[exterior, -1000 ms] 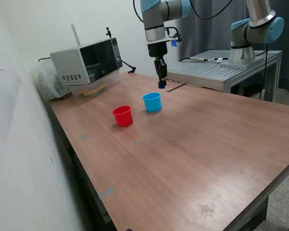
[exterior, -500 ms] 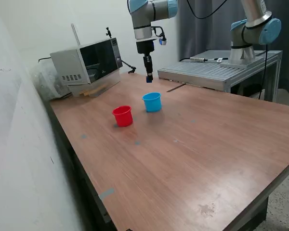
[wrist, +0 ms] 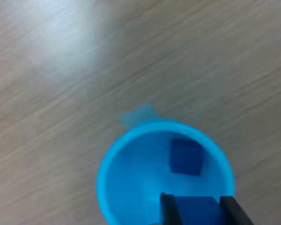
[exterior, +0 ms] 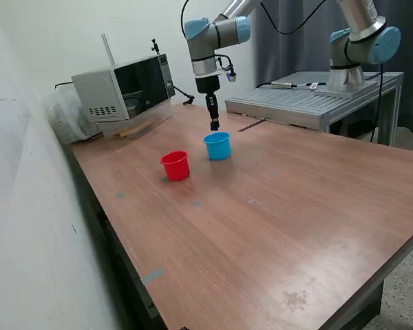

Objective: Place red objects in the red bin, and blue objects in the blue bin.

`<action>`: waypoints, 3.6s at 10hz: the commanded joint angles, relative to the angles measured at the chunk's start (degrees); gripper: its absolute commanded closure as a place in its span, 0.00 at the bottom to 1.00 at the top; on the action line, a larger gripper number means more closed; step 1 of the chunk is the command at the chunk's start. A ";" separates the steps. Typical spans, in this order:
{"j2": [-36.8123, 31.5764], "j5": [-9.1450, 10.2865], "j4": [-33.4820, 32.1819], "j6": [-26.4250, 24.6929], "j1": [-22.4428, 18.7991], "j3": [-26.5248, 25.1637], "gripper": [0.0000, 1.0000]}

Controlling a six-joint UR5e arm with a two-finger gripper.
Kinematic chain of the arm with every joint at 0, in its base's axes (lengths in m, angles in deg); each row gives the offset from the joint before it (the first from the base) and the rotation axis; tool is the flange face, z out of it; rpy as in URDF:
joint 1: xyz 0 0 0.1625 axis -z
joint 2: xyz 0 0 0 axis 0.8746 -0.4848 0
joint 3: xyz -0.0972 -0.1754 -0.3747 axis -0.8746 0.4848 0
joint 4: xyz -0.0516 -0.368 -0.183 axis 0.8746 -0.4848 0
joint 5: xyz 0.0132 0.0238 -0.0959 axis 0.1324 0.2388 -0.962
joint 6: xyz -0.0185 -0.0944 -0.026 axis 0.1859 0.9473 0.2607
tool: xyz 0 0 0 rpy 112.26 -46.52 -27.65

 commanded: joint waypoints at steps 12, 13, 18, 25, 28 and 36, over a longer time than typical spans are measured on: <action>-12.62 -0.70 9.68 3.10 -8.16 -5.89 0.00; -15.96 -0.79 11.79 4.06 -9.30 -8.16 0.00; -31.96 -0.79 25.33 10.11 -14.50 -16.08 0.00; -39.55 -0.79 48.99 10.04 -12.84 -17.94 0.00; -39.55 -0.79 48.99 10.04 -12.83 -17.85 0.00; -39.55 -0.79 48.99 10.04 -12.83 -17.85 0.00</action>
